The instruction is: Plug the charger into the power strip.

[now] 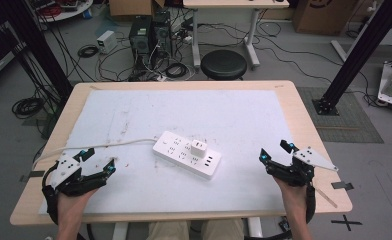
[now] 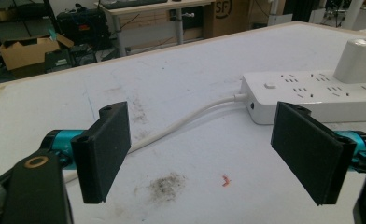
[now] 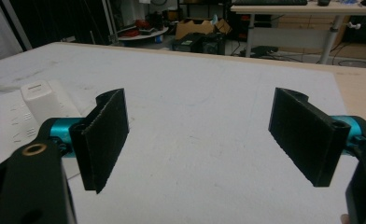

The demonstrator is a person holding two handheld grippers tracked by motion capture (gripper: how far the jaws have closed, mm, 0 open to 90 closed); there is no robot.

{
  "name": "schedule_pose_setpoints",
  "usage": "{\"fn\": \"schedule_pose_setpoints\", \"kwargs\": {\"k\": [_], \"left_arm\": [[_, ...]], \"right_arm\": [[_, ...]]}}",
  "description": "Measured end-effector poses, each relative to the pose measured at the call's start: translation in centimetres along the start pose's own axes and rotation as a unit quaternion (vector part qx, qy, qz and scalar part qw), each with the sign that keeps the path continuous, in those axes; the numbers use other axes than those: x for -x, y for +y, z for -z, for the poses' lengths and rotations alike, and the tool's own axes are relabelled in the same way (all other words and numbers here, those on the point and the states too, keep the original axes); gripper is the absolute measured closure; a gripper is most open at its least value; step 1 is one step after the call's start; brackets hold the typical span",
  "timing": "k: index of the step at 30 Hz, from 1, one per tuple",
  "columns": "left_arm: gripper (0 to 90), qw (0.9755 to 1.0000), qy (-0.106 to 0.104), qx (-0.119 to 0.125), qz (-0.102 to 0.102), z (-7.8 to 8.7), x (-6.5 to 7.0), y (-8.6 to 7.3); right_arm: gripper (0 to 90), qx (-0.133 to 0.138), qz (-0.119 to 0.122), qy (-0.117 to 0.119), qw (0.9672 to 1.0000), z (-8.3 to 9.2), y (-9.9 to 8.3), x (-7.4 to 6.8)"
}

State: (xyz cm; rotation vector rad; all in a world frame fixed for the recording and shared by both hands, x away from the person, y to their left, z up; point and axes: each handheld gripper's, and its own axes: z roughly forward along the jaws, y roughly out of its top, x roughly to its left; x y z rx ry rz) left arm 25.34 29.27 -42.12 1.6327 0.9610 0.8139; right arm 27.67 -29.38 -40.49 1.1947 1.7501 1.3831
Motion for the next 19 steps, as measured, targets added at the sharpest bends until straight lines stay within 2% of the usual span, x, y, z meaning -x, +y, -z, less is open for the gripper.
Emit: {"fn": "schedule_pose_setpoints", "kwargs": {"k": [14,19], "left_arm": [[20.0,1.0,0.0,-0.001,-0.002,0.02,0.06,0.13],[20.0,1.0,0.0,0.002,-0.001,0.02,-0.04,0.1]], "right_arm": [[20.5,0.0,-0.001,-0.001,1.0,0.07,0.06,0.28],[18.9,-0.01,-0.006,0.005,0.9999,-0.35,0.11,0.19]]}}
